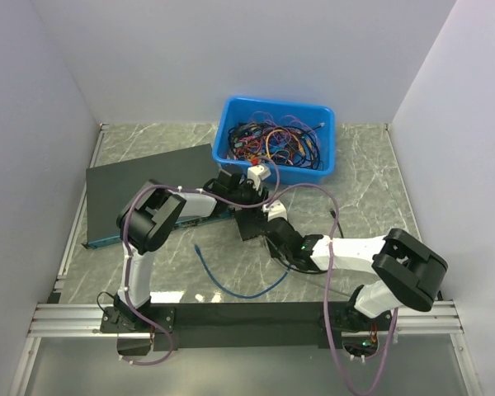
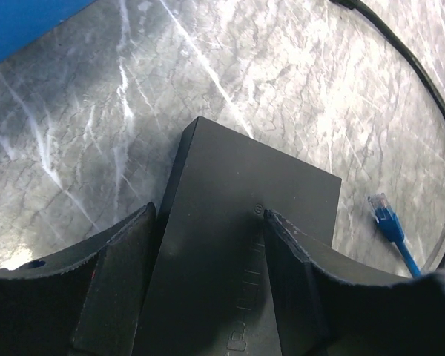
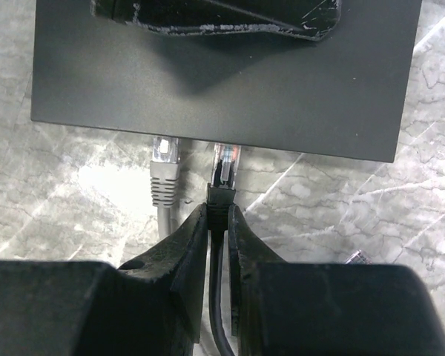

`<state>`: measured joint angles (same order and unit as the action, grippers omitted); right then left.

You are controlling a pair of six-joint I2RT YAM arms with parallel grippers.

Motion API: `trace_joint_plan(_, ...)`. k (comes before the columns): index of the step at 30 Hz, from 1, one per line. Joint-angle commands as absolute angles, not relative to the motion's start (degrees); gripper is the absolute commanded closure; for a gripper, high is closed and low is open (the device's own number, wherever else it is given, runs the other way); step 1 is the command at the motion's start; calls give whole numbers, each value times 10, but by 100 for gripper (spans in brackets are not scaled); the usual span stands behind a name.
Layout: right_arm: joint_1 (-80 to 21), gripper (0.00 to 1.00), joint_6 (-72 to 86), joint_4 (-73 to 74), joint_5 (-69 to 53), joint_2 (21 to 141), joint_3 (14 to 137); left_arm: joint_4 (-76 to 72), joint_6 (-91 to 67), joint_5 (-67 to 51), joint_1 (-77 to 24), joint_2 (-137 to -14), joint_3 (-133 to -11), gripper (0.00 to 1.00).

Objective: Insert the plug into the switch port

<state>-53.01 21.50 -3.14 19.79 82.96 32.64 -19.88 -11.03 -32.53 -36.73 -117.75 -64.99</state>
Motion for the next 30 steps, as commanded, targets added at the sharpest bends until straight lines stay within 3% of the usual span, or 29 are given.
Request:
trace_joint_plan(1, -530, 100, 193, -200, 217, 801, 320, -71, -115, -455, -424, -1207, -635, 37)
trace_joint_plan(11, -526, 100, 184, -239, 232, 773, 305, -63, -120, -454, -438, -1193, -613, 37)
trace_joint_plan(25, -523, 100, 243, -150, 343, 832, 363, -96, -178, -407, -446, -1179, -570, 37)
trace_joint_plan(30, -523, 100, 222, -167, 318, 824, 359, -90, -176, -411, -454, -1176, -570, 37)
